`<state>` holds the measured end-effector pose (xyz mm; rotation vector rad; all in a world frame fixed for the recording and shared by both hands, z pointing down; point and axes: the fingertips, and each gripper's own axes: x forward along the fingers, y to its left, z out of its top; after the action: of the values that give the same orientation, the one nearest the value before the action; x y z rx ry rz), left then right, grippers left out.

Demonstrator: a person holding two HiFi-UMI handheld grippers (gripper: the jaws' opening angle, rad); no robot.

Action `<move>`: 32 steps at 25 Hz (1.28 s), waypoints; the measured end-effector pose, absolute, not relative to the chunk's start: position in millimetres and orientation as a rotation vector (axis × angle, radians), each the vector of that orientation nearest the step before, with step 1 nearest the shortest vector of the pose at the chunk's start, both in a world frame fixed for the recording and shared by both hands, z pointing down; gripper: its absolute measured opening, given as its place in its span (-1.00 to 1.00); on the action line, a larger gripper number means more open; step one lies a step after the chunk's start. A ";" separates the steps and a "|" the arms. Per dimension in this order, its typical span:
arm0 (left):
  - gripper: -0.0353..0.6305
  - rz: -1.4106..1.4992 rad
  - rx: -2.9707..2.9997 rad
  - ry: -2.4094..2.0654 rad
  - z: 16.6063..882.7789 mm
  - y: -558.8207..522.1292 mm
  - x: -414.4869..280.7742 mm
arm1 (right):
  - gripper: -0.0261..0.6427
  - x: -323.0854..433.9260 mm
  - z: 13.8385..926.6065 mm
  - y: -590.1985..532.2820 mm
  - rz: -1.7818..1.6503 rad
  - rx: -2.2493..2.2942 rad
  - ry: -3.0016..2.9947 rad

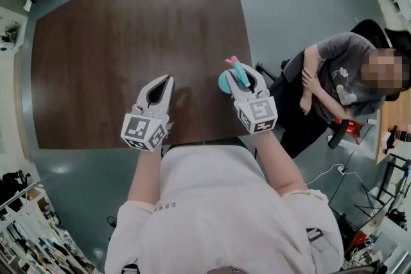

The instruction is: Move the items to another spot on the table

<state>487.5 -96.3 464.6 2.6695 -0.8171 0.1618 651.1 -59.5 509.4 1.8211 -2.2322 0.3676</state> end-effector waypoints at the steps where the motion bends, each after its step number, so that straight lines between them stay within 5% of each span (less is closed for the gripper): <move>1: -0.85 0.170 2.667 -0.830 468.2 -96.8 486.4 | -0.56 653.0 512.5 -60.0 0.364 1.821 -2.235; 18: -0.85 0.163 2.696 -0.813 486.3 -99.7 480.6 | -0.55 655.3 528.1 -58.4 0.300 1.890 -2.242; 21: -0.85 0.162 2.697 -0.804 480.4 -95.8 474.9 | -0.11 659.0 526.4 -55.6 0.329 1.938 -2.195; 27: -0.85 0.142 2.714 -0.770 453.7 -97.3 456.3 | -0.06 663.0 489.9 -36.3 0.304 2.082 -2.108; 32: -0.85 0.151 2.723 -0.671 445.0 -93.0 443.8 | -0.94 651.9 473.5 -1.6 0.248 2.173 -1.938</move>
<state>443.8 -93.0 445.0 2.7232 -0.6712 0.1513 651.9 -1.6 473.5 2.1726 -1.9382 0.2481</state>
